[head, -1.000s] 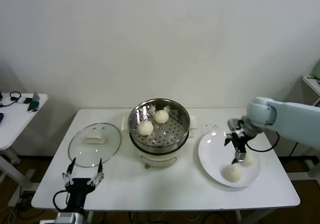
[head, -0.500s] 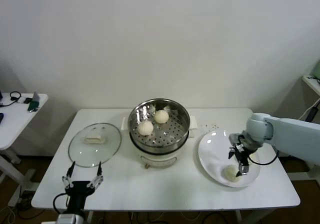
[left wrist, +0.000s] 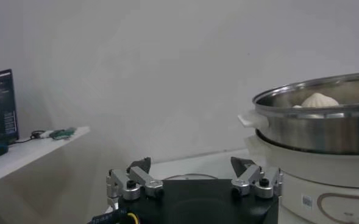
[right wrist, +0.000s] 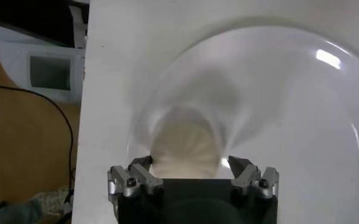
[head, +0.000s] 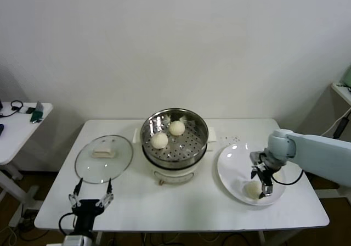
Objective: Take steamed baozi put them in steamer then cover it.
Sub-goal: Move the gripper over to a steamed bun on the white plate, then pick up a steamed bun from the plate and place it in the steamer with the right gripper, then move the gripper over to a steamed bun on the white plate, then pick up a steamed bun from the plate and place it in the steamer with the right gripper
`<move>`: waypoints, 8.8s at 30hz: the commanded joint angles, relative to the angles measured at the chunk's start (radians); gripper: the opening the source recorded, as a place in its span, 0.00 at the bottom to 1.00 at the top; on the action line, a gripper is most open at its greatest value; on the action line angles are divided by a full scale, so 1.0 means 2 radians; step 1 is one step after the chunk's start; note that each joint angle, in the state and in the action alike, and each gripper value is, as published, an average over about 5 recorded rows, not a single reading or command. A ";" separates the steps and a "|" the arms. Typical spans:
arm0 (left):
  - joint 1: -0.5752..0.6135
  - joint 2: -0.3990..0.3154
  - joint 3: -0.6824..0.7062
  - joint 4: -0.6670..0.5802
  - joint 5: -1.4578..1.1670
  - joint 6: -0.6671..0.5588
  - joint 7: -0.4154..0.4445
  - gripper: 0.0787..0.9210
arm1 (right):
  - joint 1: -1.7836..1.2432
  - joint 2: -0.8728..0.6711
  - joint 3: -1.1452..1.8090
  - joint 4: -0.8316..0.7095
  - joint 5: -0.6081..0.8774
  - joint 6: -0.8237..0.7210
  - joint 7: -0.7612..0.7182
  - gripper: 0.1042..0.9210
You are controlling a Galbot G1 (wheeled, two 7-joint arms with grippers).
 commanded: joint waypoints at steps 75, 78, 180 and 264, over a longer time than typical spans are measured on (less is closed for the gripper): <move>0.002 0.016 0.011 0.003 0.001 0.002 0.002 0.88 | 0.133 0.415 0.001 -0.092 -0.189 0.418 -0.108 0.73; 0.003 0.013 0.014 0.004 0.004 0.003 0.002 0.88 | 0.130 0.419 -0.001 -0.094 -0.188 0.422 -0.108 0.73; 0.013 0.000 0.018 -0.003 0.044 0.001 -0.002 0.88 | -0.105 0.002 0.168 -0.144 -0.133 0.078 -0.035 0.88; 0.009 0.031 0.025 -0.028 0.002 -0.002 0.001 0.88 | 0.159 0.385 -0.164 -0.214 0.292 -0.009 0.018 0.77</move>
